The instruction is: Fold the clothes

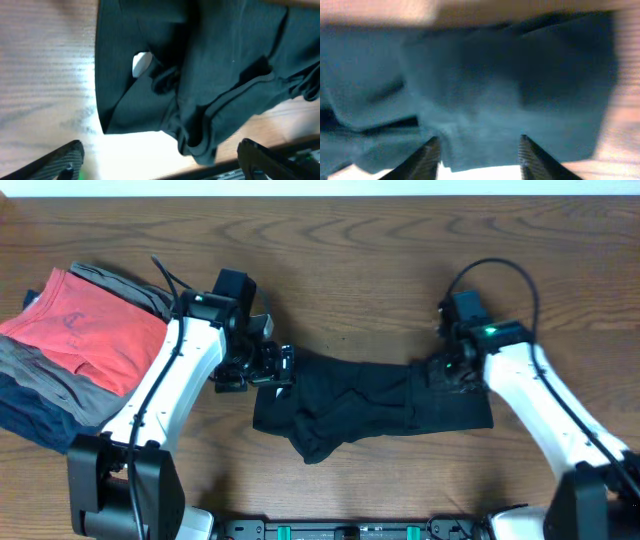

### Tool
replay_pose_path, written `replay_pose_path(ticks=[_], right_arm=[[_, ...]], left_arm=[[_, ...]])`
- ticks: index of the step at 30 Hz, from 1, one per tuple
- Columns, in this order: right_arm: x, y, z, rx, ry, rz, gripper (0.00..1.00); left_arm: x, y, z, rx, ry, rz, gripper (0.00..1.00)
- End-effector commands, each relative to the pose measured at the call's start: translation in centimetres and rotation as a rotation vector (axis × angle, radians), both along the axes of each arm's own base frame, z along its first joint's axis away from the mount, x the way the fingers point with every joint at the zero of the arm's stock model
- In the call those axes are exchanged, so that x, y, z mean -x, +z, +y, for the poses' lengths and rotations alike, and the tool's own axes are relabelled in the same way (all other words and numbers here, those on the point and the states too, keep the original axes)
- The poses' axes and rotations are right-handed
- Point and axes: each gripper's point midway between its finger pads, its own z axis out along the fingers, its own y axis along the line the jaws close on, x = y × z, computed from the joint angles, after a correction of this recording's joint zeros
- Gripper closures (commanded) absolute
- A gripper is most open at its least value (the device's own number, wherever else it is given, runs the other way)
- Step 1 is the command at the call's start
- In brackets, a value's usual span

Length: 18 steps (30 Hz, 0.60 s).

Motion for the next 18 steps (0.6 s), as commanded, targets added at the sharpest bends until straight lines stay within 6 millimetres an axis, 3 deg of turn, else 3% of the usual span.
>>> replay_pose_path(ticks=[1,7,18], right_arm=[[-1.9,3.9,-2.6,0.036,-0.087,-0.145,0.34],[-1.0,4.5,-4.1,0.034,-0.13,-0.128,0.32],[-0.6,4.2,-4.2,0.037,-0.131,-0.109,0.33]], left_arm=[[0.5,-1.9,0.3,-0.009,-0.041,0.011,0.02],[1.1,-5.2,-0.2,0.032,-0.138,0.029,0.02],[1.4,-10.6,-0.4,0.016,-0.151,0.139,0.02]])
